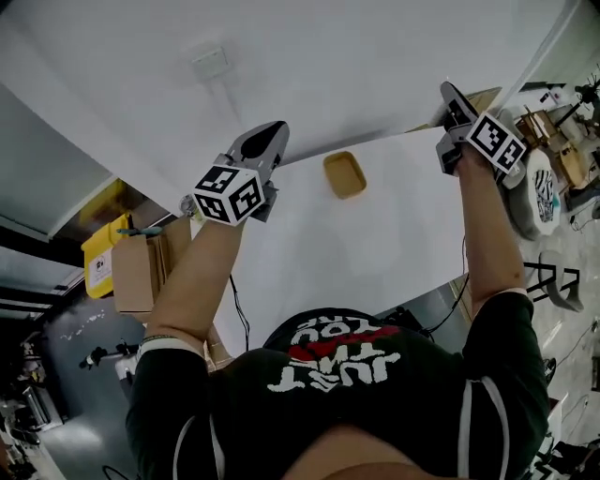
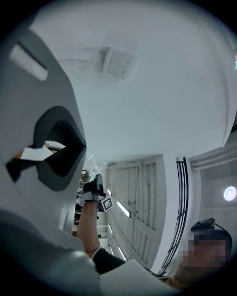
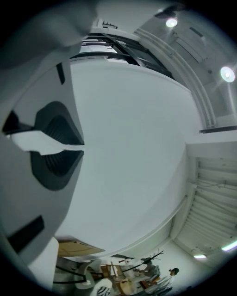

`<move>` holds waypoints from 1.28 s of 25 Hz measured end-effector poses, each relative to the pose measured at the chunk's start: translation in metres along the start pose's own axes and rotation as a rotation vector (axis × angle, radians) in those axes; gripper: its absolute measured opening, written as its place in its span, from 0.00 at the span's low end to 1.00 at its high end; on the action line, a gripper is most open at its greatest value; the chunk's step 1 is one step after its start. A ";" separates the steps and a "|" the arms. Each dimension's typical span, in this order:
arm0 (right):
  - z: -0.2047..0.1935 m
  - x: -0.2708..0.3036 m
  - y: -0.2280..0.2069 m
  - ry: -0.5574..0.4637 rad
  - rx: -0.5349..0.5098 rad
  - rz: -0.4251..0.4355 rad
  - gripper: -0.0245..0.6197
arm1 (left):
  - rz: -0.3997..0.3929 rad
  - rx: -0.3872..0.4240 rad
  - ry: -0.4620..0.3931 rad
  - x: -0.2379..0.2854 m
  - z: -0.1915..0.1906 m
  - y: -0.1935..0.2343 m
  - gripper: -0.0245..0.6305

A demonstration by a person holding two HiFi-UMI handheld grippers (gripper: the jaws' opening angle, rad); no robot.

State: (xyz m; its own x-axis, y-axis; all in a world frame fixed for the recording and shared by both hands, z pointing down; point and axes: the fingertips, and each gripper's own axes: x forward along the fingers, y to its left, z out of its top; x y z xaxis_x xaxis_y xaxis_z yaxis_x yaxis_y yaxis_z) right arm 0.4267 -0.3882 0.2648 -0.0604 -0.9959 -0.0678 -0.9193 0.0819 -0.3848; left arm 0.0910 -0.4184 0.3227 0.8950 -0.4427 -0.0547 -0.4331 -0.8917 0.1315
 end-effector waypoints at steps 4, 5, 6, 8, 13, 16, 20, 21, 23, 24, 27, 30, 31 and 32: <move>0.053 -0.009 0.030 -0.067 -0.093 0.001 0.10 | -0.005 0.031 -0.042 0.000 0.048 -0.003 0.05; 0.066 -0.011 0.036 -0.084 -0.115 0.002 0.10 | -0.008 0.047 -0.055 0.001 0.061 -0.004 0.05; 0.080 -0.014 0.043 -0.101 -0.138 0.002 0.10 | -0.012 0.066 -0.068 0.003 0.075 -0.006 0.05; 0.104 -0.019 0.056 -0.132 -0.187 0.001 0.10 | -0.019 0.093 -0.090 0.005 0.100 -0.010 0.05; 0.151 -0.034 0.088 -0.204 -0.290 0.001 0.10 | -0.033 0.106 -0.155 0.004 0.160 -0.017 0.05; 0.169 -0.041 0.104 -0.239 -0.329 0.005 0.10 | -0.038 0.116 -0.180 0.001 0.188 -0.019 0.05; 0.190 -0.047 0.123 -0.273 -0.379 0.018 0.10 | -0.044 0.132 -0.200 -0.002 0.217 -0.022 0.05; 0.194 -0.049 0.127 -0.281 -0.387 0.020 0.10 | -0.046 0.135 -0.205 -0.002 0.223 -0.024 0.05; 0.203 -0.053 0.131 -0.295 -0.408 0.018 0.10 | -0.048 0.144 -0.213 -0.002 0.233 -0.029 0.05; 0.207 -0.054 0.133 -0.300 -0.420 0.014 0.10 | -0.049 0.148 -0.213 -0.002 0.236 -0.031 0.05; 0.215 -0.056 0.139 -0.309 -0.456 0.012 0.10 | -0.052 0.153 -0.208 0.000 0.240 -0.034 0.05; 0.215 -0.054 0.139 -0.306 -0.464 0.008 0.10 | -0.055 0.148 -0.197 0.002 0.238 -0.033 0.05; 0.214 -0.053 0.139 -0.305 -0.465 0.008 0.10 | -0.055 0.146 -0.194 0.003 0.236 -0.032 0.05; 0.213 -0.052 0.140 -0.304 -0.466 0.007 0.10 | -0.056 0.144 -0.192 0.003 0.235 -0.031 0.05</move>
State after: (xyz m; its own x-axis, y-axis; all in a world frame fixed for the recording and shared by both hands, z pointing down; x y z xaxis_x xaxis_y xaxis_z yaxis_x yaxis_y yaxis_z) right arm 0.3844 -0.3163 0.0187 -0.0161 -0.9336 -0.3578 -0.9982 -0.0057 0.0599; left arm 0.0816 -0.4143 0.0858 0.8872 -0.3900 -0.2466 -0.4066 -0.9134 -0.0182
